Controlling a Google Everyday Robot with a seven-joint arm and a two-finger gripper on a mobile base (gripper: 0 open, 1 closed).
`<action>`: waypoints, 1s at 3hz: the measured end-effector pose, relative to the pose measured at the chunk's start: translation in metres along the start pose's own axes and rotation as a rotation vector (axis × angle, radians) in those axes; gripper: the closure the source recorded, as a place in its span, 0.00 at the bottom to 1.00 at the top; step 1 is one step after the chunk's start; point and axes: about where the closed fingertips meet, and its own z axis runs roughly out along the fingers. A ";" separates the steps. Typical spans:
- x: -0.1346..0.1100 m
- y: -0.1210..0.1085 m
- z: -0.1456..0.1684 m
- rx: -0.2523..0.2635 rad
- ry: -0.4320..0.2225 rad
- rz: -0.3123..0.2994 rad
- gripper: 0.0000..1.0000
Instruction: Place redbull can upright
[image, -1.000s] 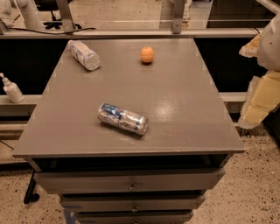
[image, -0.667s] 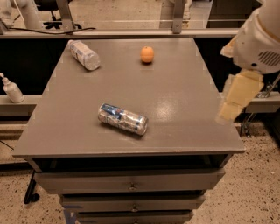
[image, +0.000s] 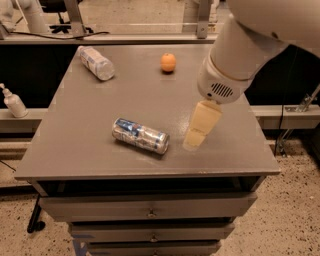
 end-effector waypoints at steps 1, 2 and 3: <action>-0.032 0.009 0.038 -0.040 -0.020 0.029 0.00; -0.070 0.014 0.056 -0.073 -0.056 0.053 0.00; -0.105 0.020 0.063 -0.076 -0.085 0.053 0.00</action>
Offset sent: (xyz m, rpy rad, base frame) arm 0.0341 0.1323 -0.0436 0.1475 0.0943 -0.0286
